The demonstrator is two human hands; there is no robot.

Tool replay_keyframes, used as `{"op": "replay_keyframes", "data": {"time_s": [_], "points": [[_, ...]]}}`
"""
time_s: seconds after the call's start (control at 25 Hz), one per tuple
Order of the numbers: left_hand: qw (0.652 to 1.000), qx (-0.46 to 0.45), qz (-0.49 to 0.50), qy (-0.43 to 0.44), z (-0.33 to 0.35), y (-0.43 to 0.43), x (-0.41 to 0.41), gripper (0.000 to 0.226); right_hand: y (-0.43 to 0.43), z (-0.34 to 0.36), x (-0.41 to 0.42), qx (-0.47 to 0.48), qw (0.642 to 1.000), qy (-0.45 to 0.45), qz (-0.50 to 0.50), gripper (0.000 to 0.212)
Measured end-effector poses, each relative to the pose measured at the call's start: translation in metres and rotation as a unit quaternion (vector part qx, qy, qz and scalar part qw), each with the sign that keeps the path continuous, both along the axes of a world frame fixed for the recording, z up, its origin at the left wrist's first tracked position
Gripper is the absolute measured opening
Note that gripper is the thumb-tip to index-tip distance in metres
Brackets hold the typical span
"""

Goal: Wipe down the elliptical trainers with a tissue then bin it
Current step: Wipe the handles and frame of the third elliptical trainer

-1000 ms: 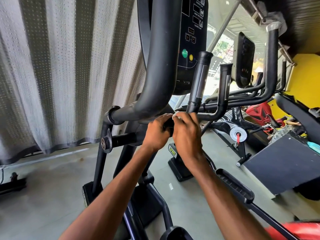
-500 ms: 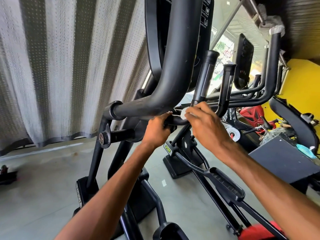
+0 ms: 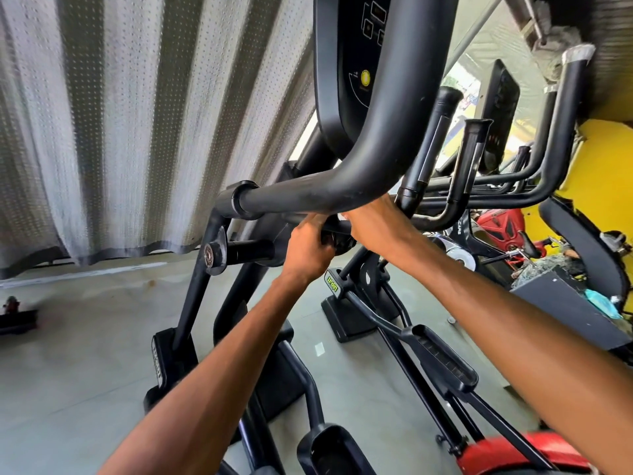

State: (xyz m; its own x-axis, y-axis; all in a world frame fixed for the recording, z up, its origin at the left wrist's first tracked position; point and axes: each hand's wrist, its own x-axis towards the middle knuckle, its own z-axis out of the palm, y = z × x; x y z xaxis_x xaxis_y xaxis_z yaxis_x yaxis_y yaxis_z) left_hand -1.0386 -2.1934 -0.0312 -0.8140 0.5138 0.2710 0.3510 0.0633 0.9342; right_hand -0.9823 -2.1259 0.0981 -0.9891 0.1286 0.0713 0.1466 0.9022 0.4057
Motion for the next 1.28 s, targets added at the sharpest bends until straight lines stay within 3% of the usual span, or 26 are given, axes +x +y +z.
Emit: {"op": "replay_keyframes", "data": {"time_s": [0.08,0.2,0.32,0.52,0.68,0.84,1.0,1.16,1.2,1.28], "points": [[1.000,-0.009,-0.007,0.000,0.000,-0.004,-0.003,0.064,0.005,0.015,0.009,-0.001,1.000,-0.011,-0.010,0.042],[1.000,-0.022,-0.018,-0.001,0.001,-0.007,-0.007,0.064,0.006,0.024,0.018,0.053,0.998,-0.020,-0.003,0.027],[0.999,-0.022,-0.028,-0.009,0.000,-0.007,-0.009,0.065,-0.013,0.005,0.006,0.035,0.999,-0.009,-0.006,0.015],[0.999,-0.033,-0.023,-0.011,0.008,-0.009,-0.008,0.061,-0.004,-0.001,0.025,0.048,0.998,0.004,0.049,0.020],[0.999,-0.043,-0.017,-0.015,0.015,-0.009,-0.007,0.052,0.040,0.016,0.057,0.048,0.979,0.159,0.117,0.019],[0.999,-0.029,-0.039,-0.017,0.021,-0.007,0.002,0.048,0.053,-0.002,0.070,0.019,0.928,0.352,0.123,0.017],[0.999,-0.015,-0.045,0.004,0.031,-0.005,0.009,0.043,0.051,-0.043,0.078,-0.075,0.872,0.473,0.099,0.012],[0.998,-0.003,-0.051,0.028,0.047,-0.006,0.015,0.037,0.047,-0.060,0.061,-0.313,0.714,0.625,-0.020,0.011],[0.998,0.005,-0.060,0.033,0.051,-0.004,0.017,0.037,0.046,-0.063,0.055,-0.350,0.686,0.637,-0.047,0.014],[0.997,0.017,-0.069,0.039,0.059,-0.001,0.024,0.038,0.057,-0.065,0.047,-0.402,0.666,0.623,-0.084,0.019]]}}
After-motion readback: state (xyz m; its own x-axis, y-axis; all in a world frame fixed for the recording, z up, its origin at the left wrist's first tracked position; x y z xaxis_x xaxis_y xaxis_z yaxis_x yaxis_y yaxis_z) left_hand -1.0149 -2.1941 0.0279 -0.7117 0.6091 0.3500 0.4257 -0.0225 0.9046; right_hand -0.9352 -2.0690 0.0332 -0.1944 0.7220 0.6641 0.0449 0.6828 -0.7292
